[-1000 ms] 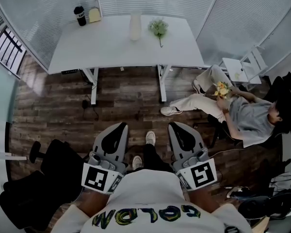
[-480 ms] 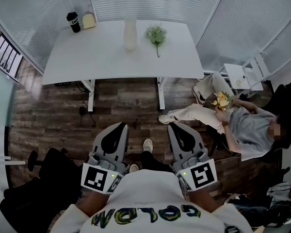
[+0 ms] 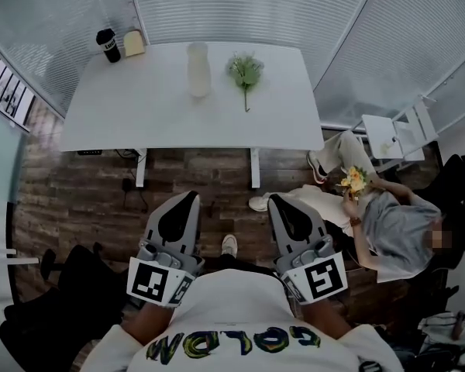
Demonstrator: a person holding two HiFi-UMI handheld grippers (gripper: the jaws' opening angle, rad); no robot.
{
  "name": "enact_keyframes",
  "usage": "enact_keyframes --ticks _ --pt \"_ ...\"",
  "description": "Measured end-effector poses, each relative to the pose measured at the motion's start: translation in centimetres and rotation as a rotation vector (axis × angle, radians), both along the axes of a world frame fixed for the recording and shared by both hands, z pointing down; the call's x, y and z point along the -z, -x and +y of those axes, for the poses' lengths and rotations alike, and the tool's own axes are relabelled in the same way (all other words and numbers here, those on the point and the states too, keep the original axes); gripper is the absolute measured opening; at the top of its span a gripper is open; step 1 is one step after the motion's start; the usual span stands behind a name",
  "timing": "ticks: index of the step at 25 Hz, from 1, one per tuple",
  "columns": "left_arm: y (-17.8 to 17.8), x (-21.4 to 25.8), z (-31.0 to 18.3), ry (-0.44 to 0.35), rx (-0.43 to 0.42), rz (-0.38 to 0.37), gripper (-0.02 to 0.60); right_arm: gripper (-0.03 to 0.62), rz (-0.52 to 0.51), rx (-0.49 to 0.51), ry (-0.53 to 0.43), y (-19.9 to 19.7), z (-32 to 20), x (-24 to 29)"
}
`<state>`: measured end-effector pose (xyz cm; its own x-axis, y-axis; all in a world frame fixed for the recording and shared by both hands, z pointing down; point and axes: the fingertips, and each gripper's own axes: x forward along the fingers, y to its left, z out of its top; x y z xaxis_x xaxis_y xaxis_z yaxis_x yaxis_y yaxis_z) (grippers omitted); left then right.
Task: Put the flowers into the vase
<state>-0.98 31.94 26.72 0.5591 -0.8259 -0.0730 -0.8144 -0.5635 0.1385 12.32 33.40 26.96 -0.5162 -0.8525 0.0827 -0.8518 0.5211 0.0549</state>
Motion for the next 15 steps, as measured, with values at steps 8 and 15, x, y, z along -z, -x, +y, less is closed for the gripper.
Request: enact_keyframes --ticks 8,15 --pt "-3.3 -0.5 -4.8 0.011 0.013 -0.005 0.014 0.009 -0.005 0.011 0.012 -3.5 -4.8 -0.7" --pt "-4.1 -1.2 -7.2 0.027 0.036 -0.008 0.015 0.011 -0.012 0.024 0.038 -4.5 -7.5 -1.8"
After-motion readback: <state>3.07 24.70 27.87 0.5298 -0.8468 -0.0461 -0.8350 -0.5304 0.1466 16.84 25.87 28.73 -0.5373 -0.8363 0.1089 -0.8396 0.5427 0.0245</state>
